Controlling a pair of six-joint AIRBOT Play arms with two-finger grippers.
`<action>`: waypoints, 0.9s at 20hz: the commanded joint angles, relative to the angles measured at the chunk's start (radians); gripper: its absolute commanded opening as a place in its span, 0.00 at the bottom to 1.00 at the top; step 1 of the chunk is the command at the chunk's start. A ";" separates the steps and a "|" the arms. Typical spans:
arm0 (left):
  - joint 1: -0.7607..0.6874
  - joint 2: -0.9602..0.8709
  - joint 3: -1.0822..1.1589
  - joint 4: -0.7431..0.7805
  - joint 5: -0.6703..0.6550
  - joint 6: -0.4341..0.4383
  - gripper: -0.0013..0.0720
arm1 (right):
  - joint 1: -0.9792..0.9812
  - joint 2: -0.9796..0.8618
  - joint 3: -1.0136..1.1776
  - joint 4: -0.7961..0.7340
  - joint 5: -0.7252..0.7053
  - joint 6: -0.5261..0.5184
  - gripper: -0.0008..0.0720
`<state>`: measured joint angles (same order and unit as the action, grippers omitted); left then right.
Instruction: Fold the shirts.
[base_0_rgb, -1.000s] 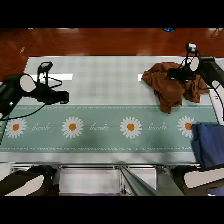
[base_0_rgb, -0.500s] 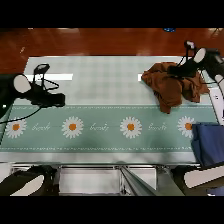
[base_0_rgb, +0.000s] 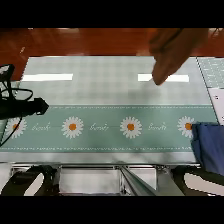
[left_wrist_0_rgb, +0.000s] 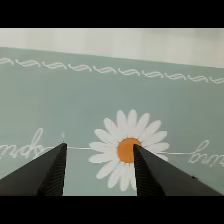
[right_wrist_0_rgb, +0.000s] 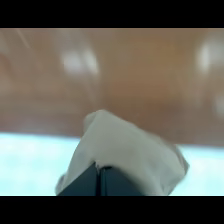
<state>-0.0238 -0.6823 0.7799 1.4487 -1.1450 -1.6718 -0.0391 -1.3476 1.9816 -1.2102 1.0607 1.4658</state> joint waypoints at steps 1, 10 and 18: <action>0.002 0.113 -0.106 -0.056 0.064 -0.023 0.71 | 0.079 0.102 0.076 0.132 -0.009 -0.106 0.04; 0.072 0.114 -0.068 -0.131 0.245 0.010 0.71 | 0.524 0.135 -0.164 0.025 0.153 -0.026 0.04; 0.064 0.071 -0.077 -0.433 -0.011 0.263 0.71 | 0.792 0.007 -0.750 0.182 -0.287 0.097 0.04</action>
<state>0.0399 -0.5945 0.7082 1.1133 -1.0893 -1.4925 0.6781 -1.2720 1.3945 -1.1233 0.9379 1.5253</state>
